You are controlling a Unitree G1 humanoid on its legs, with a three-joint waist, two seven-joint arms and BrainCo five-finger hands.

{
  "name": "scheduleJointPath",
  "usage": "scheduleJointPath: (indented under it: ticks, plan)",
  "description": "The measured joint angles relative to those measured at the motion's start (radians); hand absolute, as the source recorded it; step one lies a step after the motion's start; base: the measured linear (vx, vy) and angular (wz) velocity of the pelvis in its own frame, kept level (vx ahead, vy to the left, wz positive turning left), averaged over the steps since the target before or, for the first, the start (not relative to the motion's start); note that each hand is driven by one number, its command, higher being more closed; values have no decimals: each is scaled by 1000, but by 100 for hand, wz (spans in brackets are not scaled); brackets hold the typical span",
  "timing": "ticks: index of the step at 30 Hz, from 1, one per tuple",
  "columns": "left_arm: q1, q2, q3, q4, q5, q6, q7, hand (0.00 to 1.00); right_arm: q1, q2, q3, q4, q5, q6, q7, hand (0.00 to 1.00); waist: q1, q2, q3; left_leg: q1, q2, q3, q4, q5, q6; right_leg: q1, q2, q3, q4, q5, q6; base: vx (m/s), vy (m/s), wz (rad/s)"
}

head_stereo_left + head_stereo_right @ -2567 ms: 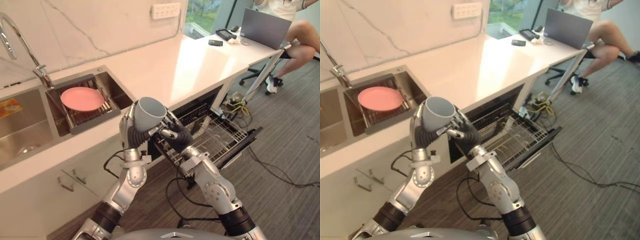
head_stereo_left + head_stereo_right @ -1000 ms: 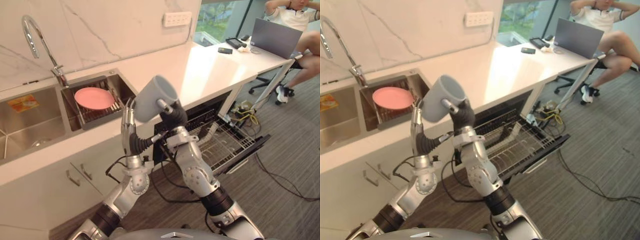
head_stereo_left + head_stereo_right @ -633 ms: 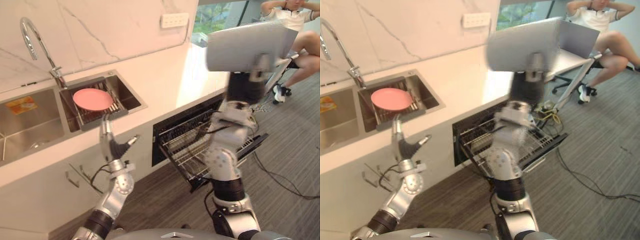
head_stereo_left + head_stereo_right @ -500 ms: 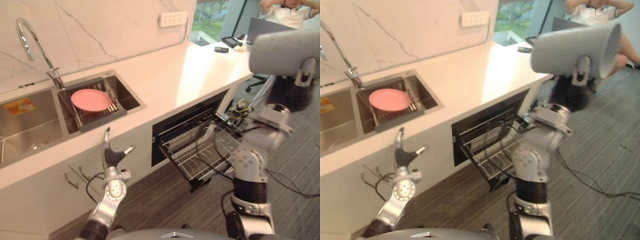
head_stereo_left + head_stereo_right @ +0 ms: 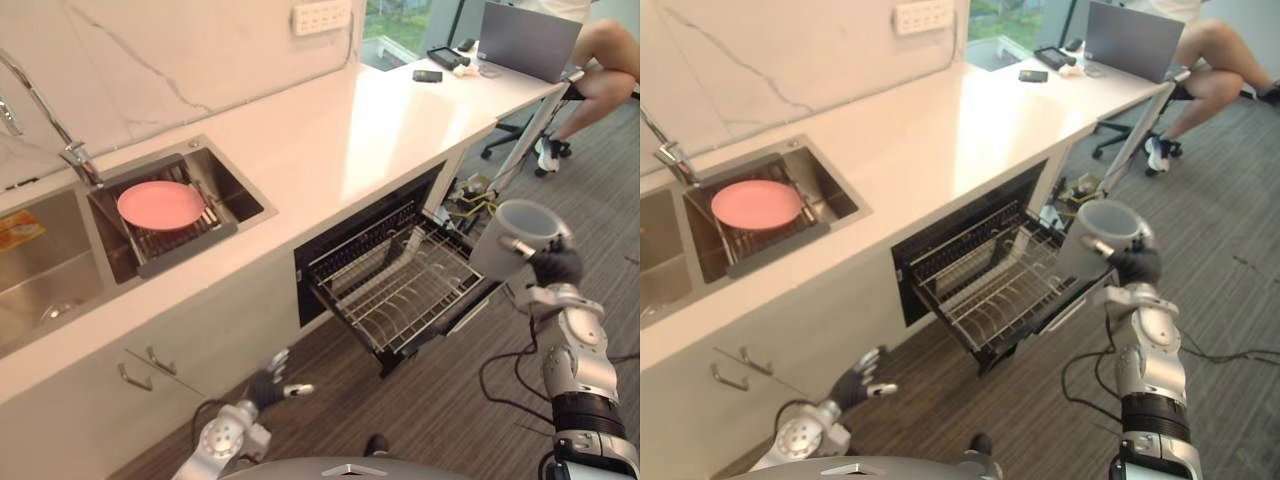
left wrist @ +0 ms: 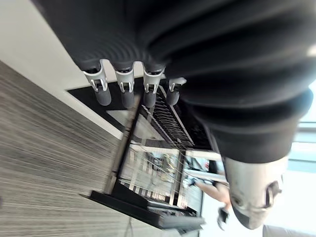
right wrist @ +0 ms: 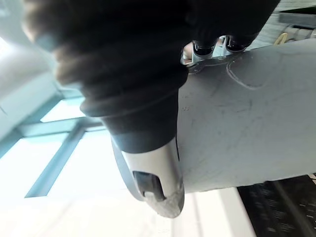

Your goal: Walk over to the sink, pick up the cup, carry it to the dishwasher, place the cup inside the dishwasher, then close the dishwasher door

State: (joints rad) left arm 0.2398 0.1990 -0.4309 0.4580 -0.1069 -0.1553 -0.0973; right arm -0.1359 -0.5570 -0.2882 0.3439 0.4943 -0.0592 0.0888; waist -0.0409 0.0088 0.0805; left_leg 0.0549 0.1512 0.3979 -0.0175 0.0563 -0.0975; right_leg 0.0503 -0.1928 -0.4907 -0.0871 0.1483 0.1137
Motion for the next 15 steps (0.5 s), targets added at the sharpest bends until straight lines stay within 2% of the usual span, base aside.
scheduleJointPath:
  ticks: [4,6,7,9,10,12,14,15]
  plan:
    - [27,-2,65,113,16,3,43,0,10,0,37,84,-77,14,20,100,7,-10,15,-2,-5,-42,0,2,0,27,-10,-45,-1,-14,12,-13,19,30]
    - [53,-9,158,143,41,5,95,0,5,0,61,135,-145,19,38,100,38,-12,29,-6,-9,-54,-1,1,-2,33,-12,-58,-1,-15,13,-9,25,21]
    - [48,-10,175,154,64,12,114,0,3,0,67,150,-159,20,38,100,43,-11,32,-8,-11,-65,-1,2,-1,38,-14,-68,-1,-16,14,0,18,36]
    - [8,-21,280,246,143,74,196,0,-27,3,115,225,-237,36,38,100,45,-9,39,-18,-16,-96,1,7,1,52,-18,-99,0,-19,19,6,17,38]
    - [-2,-18,308,287,164,89,213,0,-38,4,129,244,-250,42,37,100,46,-11,43,-18,-16,-98,2,7,2,54,-19,-101,0,-19,19,11,14,15]
    - [-2,-4,405,430,223,174,275,0,-78,8,159,298,-293,51,34,100,56,-20,74,-27,-12,-99,18,4,4,51,-19,-100,1,-19,19,0,0,0]
    - [0,18,434,474,221,248,283,0,-119,9,168,338,-306,72,33,100,63,-35,105,-59,-7,-107,40,-1,5,33,-19,-106,6,-17,17,-11,1,11]
    - [1,30,444,478,222,275,264,0,-150,9,167,361,-304,92,31,100,72,-36,124,-93,-4,-117,57,-1,6,15,-17,-114,6,-13,13,-25,-2,22]
